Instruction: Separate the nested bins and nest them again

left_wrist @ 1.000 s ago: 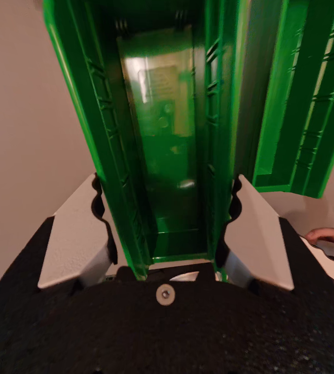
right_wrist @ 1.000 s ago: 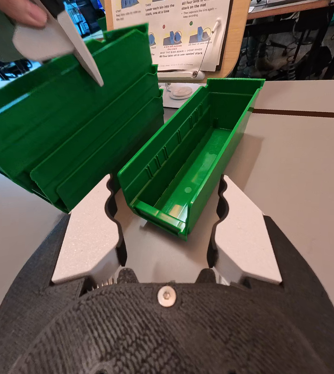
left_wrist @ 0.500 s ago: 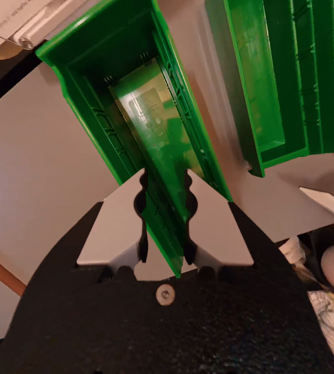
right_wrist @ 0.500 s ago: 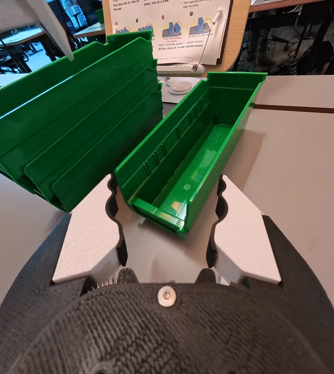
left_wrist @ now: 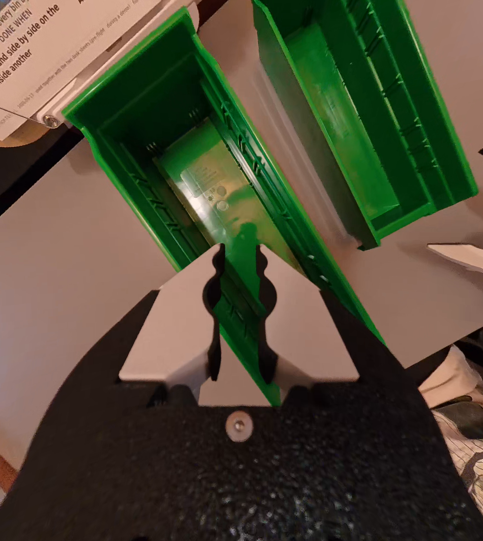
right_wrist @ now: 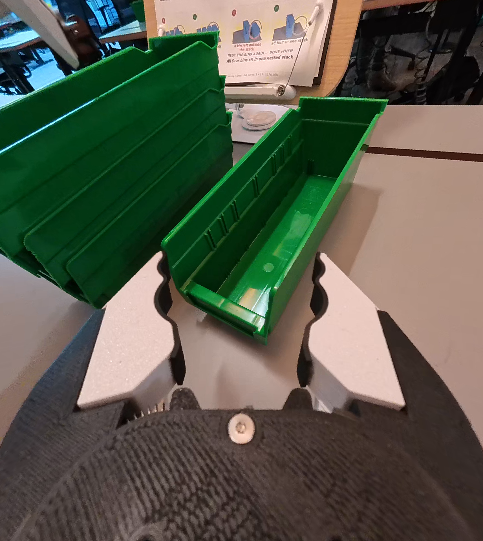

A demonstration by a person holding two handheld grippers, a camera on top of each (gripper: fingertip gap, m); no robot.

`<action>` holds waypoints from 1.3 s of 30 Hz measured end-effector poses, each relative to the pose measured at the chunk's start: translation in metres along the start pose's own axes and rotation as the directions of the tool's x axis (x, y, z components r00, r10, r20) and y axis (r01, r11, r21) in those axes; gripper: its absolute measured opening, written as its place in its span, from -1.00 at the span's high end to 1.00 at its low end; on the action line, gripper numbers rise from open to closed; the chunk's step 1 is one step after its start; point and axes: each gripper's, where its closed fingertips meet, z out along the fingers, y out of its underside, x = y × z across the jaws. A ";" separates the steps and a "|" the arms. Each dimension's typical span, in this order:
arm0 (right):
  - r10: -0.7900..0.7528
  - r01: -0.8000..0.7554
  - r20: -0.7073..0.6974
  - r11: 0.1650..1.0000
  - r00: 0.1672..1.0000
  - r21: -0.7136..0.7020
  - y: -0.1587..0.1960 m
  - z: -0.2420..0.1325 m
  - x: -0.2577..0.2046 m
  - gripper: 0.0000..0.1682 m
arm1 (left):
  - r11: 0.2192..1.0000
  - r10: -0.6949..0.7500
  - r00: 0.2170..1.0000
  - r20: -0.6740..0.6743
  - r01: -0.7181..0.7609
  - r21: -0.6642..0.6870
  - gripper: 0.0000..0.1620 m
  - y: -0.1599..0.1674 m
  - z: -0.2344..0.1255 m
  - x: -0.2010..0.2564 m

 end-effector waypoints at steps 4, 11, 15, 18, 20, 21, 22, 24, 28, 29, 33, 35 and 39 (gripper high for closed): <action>-0.001 0.001 -0.009 1.000 1.000 0.007 -0.003 -0.003 0.002 -0.15 | 0.992 -0.033 0.998 -0.060 0.040 0.120 0.61 0.011 -0.010 0.001; -0.018 0.024 -0.109 0.999 0.994 0.049 -0.011 -0.011 0.018 -0.30 | 0.863 -0.140 0.979 -0.145 0.193 0.468 0.35 0.062 -0.041 -0.017; -0.034 0.062 -0.252 0.993 0.967 0.104 -0.022 -0.015 0.032 -0.55 | 0.748 -0.277 0.958 -0.072 0.262 0.609 0.14 0.120 -0.038 -0.063; -0.051 0.083 -0.290 0.991 0.956 0.100 -0.022 -0.013 0.029 -0.60 | 0.679 -0.388 0.921 -0.020 0.301 0.670 -0.07 0.165 -0.020 -0.096; -0.054 0.079 -0.289 0.994 0.956 0.074 -0.018 -0.009 0.024 -0.60 | 0.628 -0.445 0.895 -0.012 0.322 0.709 -0.20 0.190 -0.008 -0.110; -0.059 0.081 -0.290 0.995 0.955 0.062 -0.016 -0.006 0.022 -0.60 | 0.607 -0.464 0.886 -0.008 0.325 0.725 -0.20 0.201 -0.004 -0.116; -0.068 0.086 -0.292 0.995 0.954 0.047 -0.013 -0.002 0.020 -0.60 | 0.591 -0.472 0.882 -0.005 0.321 0.740 -0.21 0.210 0.000 -0.120; -0.096 0.098 -0.304 0.995 0.948 -0.008 -0.008 0.013 0.019 -0.61 | 0.574 -0.477 0.879 0.007 0.305 0.760 -0.23 0.223 0.004 -0.126; -0.131 0.089 -0.365 0.988 0.922 -0.129 -0.015 0.043 0.025 -0.55 | 0.595 -0.427 0.903 0.051 0.238 0.768 -0.26 0.231 0.008 -0.121; -0.125 0.078 -0.358 0.987 0.925 -0.144 -0.020 0.051 0.023 -0.56 | 0.614 -0.411 0.908 0.074 0.216 0.759 -0.26 0.233 0.011 -0.119; -0.104 0.018 -0.377 0.974 0.920 -0.224 -0.028 0.084 0.028 -0.56 | 0.694 -0.373 0.910 0.179 0.145 0.706 -0.26 0.240 0.019 -0.124; -0.144 0.015 -0.397 0.950 0.907 -0.312 -0.019 0.097 0.036 -0.50 | 0.679 -0.375 0.915 0.146 0.164 0.716 -0.27 0.235 0.017 -0.125; -0.105 -0.049 -0.386 0.928 0.917 -0.370 -0.014 0.111 0.045 -0.81 | 0.662 -0.285 0.959 0.013 0.187 0.726 -0.35 0.214 0.015 -0.106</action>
